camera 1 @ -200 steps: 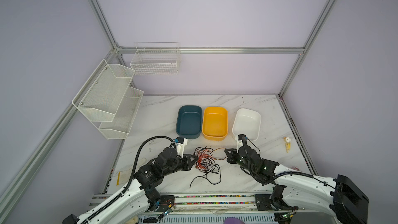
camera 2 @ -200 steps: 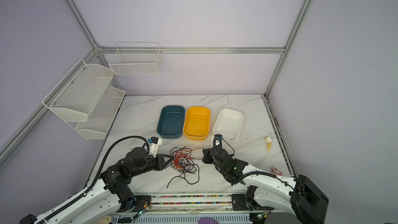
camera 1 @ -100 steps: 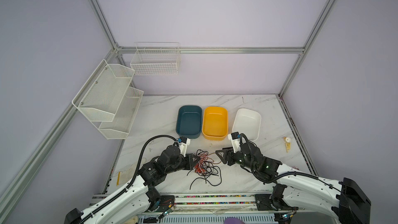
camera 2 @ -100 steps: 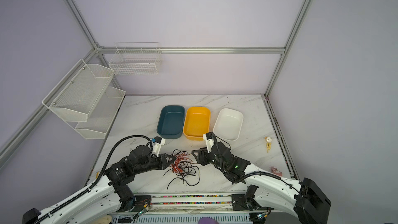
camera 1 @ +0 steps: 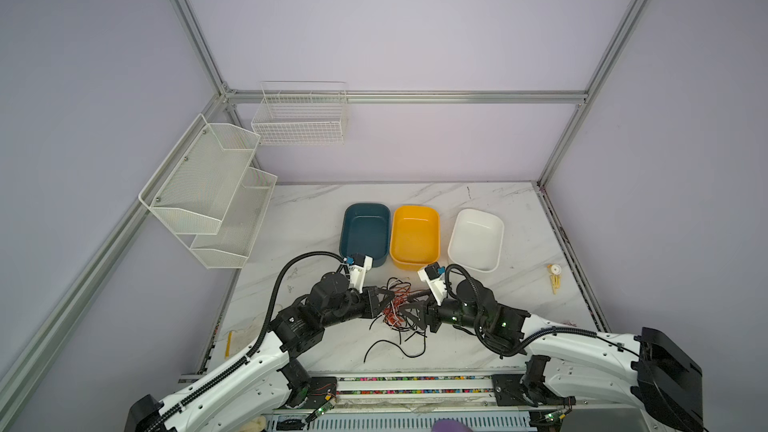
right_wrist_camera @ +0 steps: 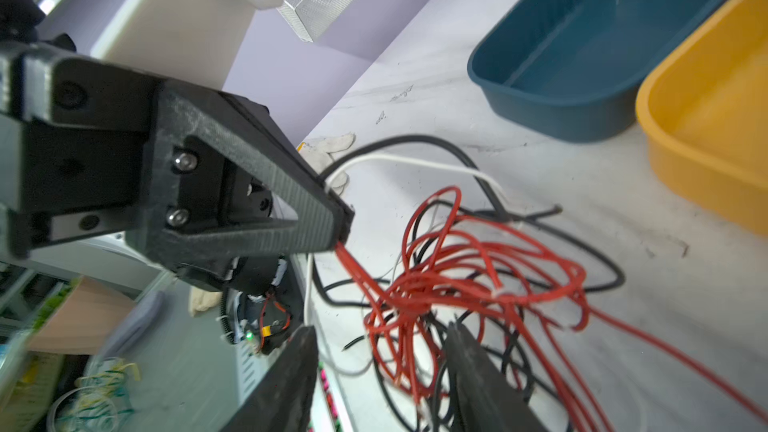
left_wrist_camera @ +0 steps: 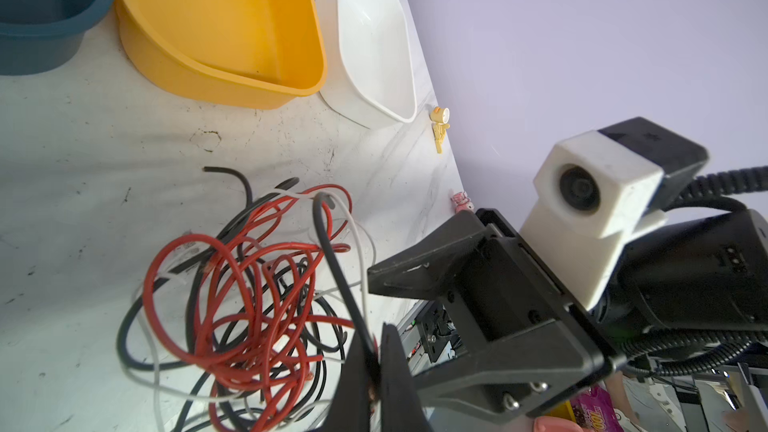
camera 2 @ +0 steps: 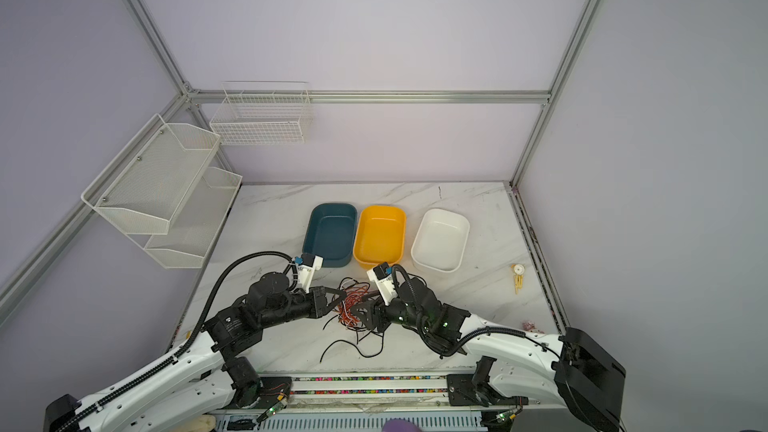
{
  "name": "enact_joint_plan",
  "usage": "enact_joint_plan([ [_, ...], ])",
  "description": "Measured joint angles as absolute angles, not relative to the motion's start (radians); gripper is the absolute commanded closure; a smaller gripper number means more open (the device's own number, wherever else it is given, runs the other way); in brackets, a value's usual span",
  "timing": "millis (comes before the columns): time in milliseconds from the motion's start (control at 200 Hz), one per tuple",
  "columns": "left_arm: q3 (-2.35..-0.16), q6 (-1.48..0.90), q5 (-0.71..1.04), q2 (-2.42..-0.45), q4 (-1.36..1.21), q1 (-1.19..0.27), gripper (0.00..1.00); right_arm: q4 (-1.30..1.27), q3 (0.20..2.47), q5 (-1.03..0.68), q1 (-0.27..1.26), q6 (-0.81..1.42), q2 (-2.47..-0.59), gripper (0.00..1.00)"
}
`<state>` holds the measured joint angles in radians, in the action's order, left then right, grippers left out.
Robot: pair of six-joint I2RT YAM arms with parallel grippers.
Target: Untangle the cables
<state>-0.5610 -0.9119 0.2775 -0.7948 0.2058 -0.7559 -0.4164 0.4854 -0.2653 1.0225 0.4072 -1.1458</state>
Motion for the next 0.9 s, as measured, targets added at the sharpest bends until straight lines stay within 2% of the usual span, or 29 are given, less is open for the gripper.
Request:
enact_joint_plan([
  [135,-0.561,-0.925,0.3,-0.813,0.186,-0.756,1.0,-0.465,0.484,-0.226,1.03,0.395,-1.21,0.57],
  [200,-0.561,-0.925,0.307,-0.813,0.175,-0.756,1.0,-0.49,0.484,-0.213,1.032,0.389,-1.223,0.61],
  [280,-0.561,-0.926,0.313,-0.813,0.17,-0.756,1.0,-0.511,0.485,-0.197,1.036,0.379,-1.238,0.74],
  [370,-0.561,-0.925,0.313,-0.813,0.168,-0.756,0.97,-0.519,0.487,-0.177,1.039,0.364,-1.251,0.83],
  [505,-0.561,-0.924,0.31,-0.813,0.17,-0.756,0.85,-0.516,0.487,-0.142,1.047,0.348,-1.24,1.0],
  [740,-0.561,-0.922,0.31,-0.809,0.175,-0.756,0.67,-0.447,0.487,-0.064,1.048,0.34,-1.155,1.0],
  [900,-0.561,-0.926,0.311,-0.809,0.173,-0.756,0.43,-0.381,0.496,-0.021,1.048,0.335,-1.089,1.0],
])
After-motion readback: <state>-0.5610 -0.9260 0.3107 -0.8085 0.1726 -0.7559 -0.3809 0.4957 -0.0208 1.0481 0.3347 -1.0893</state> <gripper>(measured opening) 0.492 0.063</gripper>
